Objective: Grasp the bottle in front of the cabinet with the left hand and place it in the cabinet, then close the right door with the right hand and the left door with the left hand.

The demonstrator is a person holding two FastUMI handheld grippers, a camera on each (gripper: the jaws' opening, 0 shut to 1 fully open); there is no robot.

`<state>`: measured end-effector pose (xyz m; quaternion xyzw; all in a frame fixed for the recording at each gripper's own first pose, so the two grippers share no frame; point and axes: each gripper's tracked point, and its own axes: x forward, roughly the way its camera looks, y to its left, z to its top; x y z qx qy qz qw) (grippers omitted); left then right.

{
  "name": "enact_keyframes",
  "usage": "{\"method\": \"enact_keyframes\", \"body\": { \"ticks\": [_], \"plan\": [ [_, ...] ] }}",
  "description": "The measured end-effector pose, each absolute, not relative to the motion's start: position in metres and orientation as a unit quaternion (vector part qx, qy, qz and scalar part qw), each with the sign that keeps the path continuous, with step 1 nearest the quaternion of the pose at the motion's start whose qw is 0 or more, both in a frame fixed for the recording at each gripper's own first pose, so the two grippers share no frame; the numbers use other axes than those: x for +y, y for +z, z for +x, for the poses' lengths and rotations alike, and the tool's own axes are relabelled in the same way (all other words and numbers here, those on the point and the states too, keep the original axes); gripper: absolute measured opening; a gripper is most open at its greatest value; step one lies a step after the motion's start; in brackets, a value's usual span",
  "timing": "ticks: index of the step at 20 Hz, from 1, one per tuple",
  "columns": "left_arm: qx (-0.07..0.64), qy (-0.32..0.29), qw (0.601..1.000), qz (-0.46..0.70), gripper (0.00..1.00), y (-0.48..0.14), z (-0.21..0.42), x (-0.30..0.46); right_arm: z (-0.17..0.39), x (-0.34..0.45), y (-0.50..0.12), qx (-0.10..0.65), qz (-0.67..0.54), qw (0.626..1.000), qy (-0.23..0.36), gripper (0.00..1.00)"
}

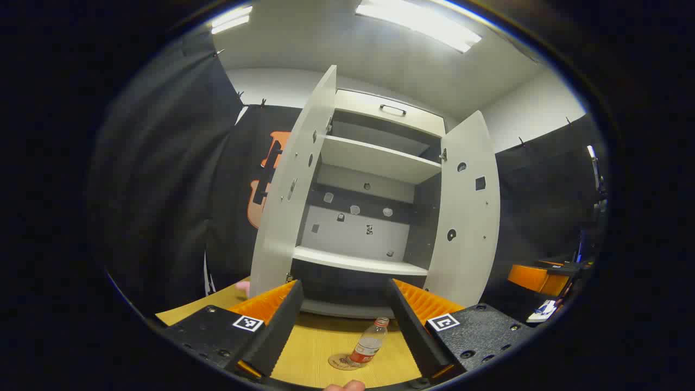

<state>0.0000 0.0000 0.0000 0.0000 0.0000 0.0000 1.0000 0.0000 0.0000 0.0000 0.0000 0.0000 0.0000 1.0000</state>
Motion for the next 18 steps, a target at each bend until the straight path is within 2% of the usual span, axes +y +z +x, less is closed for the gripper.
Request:
{"method": "enact_keyframes", "body": {
  "ticks": [1,18],
  "plan": [
    [0.0,0.001,1.0,0.0,0.94,0.0,0.0,0.0,0.001,0.0,0.0,0.0,0.0,1.0,0.0,0.98],
    [0.007,0.002,1.0,-0.009,0.95,-0.007,0.013,0.004,0.015,0.006,-0.01,0.01,-0.001,1.0,0.006,0.98]
  ]
}}
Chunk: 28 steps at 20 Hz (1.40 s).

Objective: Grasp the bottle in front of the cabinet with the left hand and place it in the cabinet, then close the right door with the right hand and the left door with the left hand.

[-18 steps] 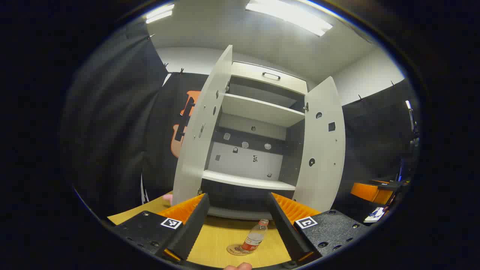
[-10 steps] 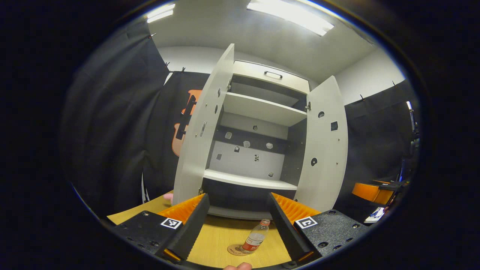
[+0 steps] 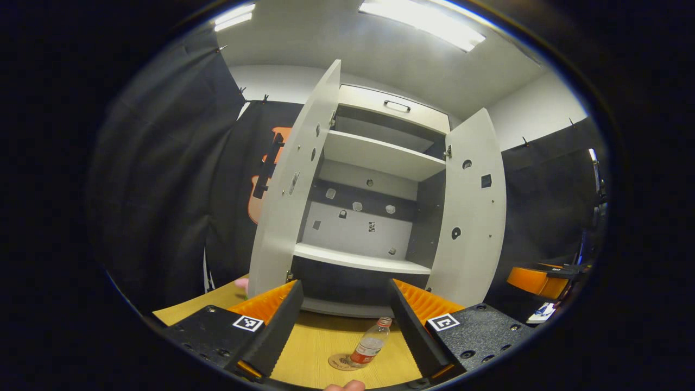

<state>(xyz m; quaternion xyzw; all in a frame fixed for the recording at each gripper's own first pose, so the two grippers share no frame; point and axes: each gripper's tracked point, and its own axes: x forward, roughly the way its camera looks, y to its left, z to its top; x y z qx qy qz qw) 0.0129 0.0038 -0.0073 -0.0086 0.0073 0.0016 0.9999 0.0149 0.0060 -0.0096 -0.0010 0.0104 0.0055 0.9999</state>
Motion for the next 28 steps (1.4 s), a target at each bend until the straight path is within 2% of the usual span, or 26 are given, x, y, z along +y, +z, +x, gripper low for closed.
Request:
{"method": "enact_keyframes", "body": {
  "ticks": [6,11,17,24,28],
  "plan": [
    [0.011,-0.046,0.999,-0.025,0.95,-0.017,0.052,-0.028,0.02,0.008,-0.018,0.021,0.003,1.0,0.008,0.98],
    [0.046,-0.109,0.992,-0.045,0.95,-0.07,0.104,-0.072,0.023,-0.003,-0.017,0.023,-0.001,1.0,-0.008,0.98],
    [0.105,-0.118,0.987,-0.019,0.95,-0.175,0.153,-0.088,0.026,-0.023,-0.025,0.047,-0.012,0.998,-0.047,0.98],
    [0.139,-0.106,0.985,0.003,0.95,-0.265,0.156,-0.079,0.028,-0.047,-0.033,0.074,-0.021,0.993,-0.086,0.98],
    [0.177,-0.075,0.981,0.029,0.95,-0.317,0.143,-0.064,0.043,-0.051,-0.037,0.088,-0.023,0.993,-0.075,0.98]
  ]
}}
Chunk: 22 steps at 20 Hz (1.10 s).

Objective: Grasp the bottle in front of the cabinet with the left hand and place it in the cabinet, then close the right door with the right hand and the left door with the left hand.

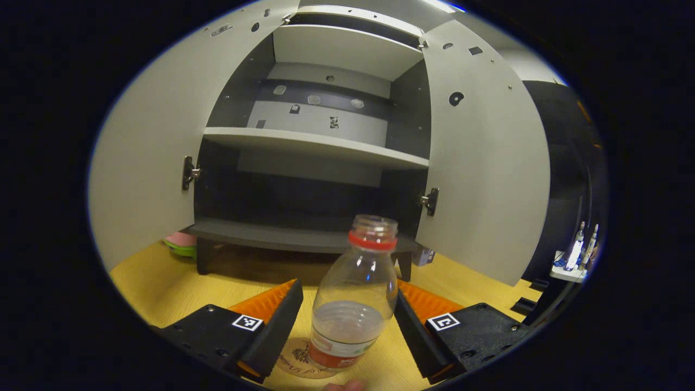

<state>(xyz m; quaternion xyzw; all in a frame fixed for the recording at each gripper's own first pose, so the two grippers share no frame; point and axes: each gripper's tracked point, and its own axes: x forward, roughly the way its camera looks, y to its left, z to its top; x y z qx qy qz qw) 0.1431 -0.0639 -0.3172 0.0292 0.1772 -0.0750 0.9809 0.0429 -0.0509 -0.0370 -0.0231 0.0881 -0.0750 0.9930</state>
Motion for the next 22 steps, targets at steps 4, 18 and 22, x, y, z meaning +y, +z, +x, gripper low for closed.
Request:
{"method": "enact_keyframes", "body": {
  "ticks": [4,18,22],
  "plan": [
    [0.191,-0.07,0.979,0.015,0.93,-0.332,0.133,-0.07,0.063,-0.054,-0.036,0.086,-0.03,0.995,-0.041,0.98],
    [0.105,0.017,0.994,-0.002,0.72,-0.084,0.127,-0.117,0.082,-0.13,-0.031,0.07,-0.003,0.994,0.078,0.98],
    [0.081,0.006,0.997,0.007,0.72,-0.018,0.172,-0.133,0.079,-0.172,-0.036,0.071,0.0,0.996,0.054,0.98]
  ]
}}
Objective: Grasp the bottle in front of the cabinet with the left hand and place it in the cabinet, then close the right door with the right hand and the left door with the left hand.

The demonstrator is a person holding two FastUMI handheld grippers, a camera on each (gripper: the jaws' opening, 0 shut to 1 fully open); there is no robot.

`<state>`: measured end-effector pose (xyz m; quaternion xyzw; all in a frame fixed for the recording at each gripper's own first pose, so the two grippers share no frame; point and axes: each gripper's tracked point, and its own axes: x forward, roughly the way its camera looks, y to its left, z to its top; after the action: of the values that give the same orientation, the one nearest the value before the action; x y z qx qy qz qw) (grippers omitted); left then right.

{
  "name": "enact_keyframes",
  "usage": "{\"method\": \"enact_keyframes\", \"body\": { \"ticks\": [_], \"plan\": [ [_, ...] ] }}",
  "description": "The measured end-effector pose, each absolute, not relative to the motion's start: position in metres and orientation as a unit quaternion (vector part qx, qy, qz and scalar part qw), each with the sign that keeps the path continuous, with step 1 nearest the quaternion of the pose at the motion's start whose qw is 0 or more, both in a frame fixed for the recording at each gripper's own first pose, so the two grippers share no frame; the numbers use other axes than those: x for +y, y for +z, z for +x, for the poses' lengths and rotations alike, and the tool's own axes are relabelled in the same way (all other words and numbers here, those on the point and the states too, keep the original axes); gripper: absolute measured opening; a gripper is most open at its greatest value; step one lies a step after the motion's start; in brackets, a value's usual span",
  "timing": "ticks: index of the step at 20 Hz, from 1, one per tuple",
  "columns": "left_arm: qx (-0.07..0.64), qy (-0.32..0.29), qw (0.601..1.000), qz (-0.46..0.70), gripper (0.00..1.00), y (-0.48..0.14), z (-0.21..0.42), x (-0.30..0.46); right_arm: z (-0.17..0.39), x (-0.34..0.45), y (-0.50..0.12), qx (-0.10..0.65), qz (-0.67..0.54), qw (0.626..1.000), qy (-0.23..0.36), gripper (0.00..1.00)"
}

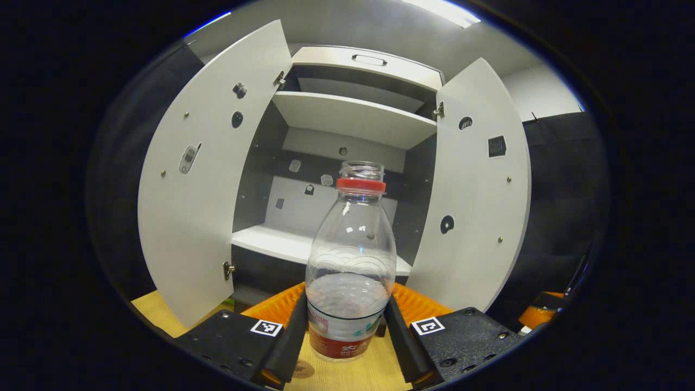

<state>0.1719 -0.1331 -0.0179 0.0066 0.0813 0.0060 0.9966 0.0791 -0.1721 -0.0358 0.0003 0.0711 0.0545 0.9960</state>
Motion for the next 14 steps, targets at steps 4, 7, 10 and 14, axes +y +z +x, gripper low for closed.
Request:
{"method": "enact_keyframes", "body": {
  "ticks": [4,7,10,14],
  "plan": [
    [0.053,-0.015,0.998,0.032,0.73,0.023,0.244,-0.141,0.079,-0.221,-0.044,0.072,0.01,0.997,-0.026,0.99],
    [0.048,-0.043,0.997,0.037,0.72,0.032,0.307,-0.15,0.072,-0.251,-0.049,0.071,0.021,0.993,-0.091,0.99],
    [0.066,-0.053,0.996,0.039,0.74,0.017,0.373,-0.154,0.059,-0.275,-0.054,0.067,0.027,0.985,-0.154,0.99],
    [0.089,-0.055,0.992,0.072,0.73,-0.023,0.446,-0.153,0.04,-0.292,-0.057,0.063,0.03,0.972,-0.225,0.99]
  ]
}}
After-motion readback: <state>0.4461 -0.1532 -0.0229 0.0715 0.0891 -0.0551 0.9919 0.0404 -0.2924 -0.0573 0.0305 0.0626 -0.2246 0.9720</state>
